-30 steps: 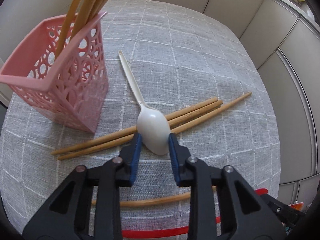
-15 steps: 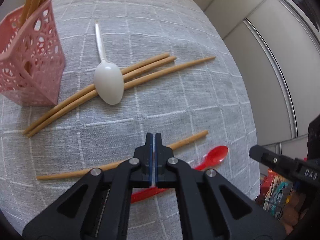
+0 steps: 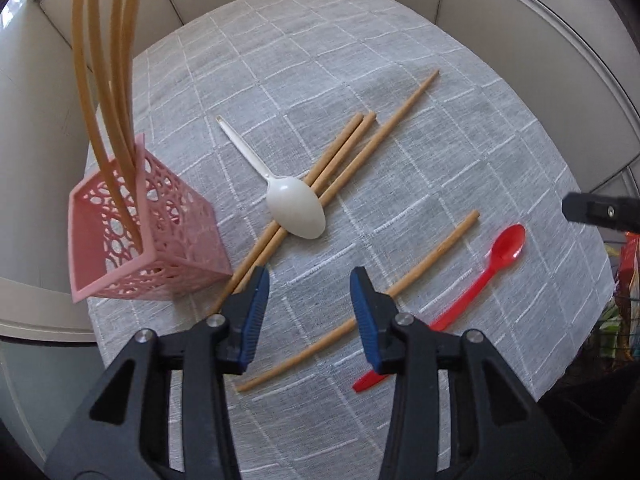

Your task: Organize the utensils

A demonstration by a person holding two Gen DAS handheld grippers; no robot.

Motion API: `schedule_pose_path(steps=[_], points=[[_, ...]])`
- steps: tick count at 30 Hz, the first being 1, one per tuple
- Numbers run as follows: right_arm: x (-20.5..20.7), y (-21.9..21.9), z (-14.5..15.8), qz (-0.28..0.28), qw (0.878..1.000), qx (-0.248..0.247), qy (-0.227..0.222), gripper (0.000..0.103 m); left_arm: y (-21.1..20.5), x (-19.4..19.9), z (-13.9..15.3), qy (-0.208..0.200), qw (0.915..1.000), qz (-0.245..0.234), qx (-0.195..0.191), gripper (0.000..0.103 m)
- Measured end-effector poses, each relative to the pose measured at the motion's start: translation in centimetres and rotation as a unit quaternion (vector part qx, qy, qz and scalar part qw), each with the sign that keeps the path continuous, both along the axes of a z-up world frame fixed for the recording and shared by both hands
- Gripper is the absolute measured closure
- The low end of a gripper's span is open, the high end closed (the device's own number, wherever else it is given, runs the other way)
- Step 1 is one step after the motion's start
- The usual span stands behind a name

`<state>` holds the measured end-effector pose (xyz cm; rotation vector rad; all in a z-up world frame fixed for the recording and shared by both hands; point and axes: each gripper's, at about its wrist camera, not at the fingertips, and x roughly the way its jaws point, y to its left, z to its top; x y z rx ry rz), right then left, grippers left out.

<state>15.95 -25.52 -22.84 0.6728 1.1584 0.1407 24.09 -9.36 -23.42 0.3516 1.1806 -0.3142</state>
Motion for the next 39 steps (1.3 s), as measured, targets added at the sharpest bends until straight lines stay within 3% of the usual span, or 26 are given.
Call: schedule_pose_path(steps=[5,11,13,15,21,23,25,27,28,33,39], points=[[0.2,0.2,-0.5,0.005,1.000,-0.002,0.008,0.098,-0.3,2.8,-1.6,0.007,0.9953,0.085,-0.047,0.059],[0.5,0.0,-1.8,0.012,0.999,-0.006,0.038,0.093,-0.6,5.1,-3.4,-0.016,0.9859,0.163,-0.035,0.059],[0.6,-0.1,-2.7,0.009,0.998,-0.002,0.061,0.087,-0.4,5.8,-3.9,-0.016,0.9835,0.177,-0.035,0.059],[0.6,-0.2,-3.8,0.005,0.996,0.000,0.085,0.057,-0.2,6.2,-4.3,-0.017,0.9822,0.184,-0.034,0.059],[1.2,0.2,-5.8,-0.002,0.995,-0.011,0.103,0.053,-0.5,7.4,-4.9,-0.022,0.9819,0.184,-0.040,0.059],[1.4,0.4,-6.3,-0.004,0.995,-0.005,0.100,0.057,-0.6,7.5,-5.3,-0.018,0.9819,0.184,-0.043,0.059],[1.5,0.8,-6.7,0.000,0.995,-0.011,0.097,0.069,-0.7,8.0,-5.7,-0.024,0.9827,0.178,-0.045,0.064],[2.1,1.4,-6.5,0.006,0.996,-0.027,0.088,0.093,-0.9,7.8,-5.9,-0.029,0.9844,0.168,-0.044,0.065],[2.2,1.6,-6.6,0.012,0.996,-0.024,0.086,0.096,-0.9,7.9,-6.1,-0.030,0.9848,0.165,-0.045,0.065],[2.6,2.1,-6.5,0.021,0.996,-0.020,0.080,0.098,-0.8,6.9,-6.0,-0.015,0.9880,0.140,-0.063,0.066],[2.3,1.3,-3.5,0.020,0.998,-0.040,0.044,0.100,-1.3,4.4,-5.1,0.008,0.9917,0.093,-0.089,0.066]])
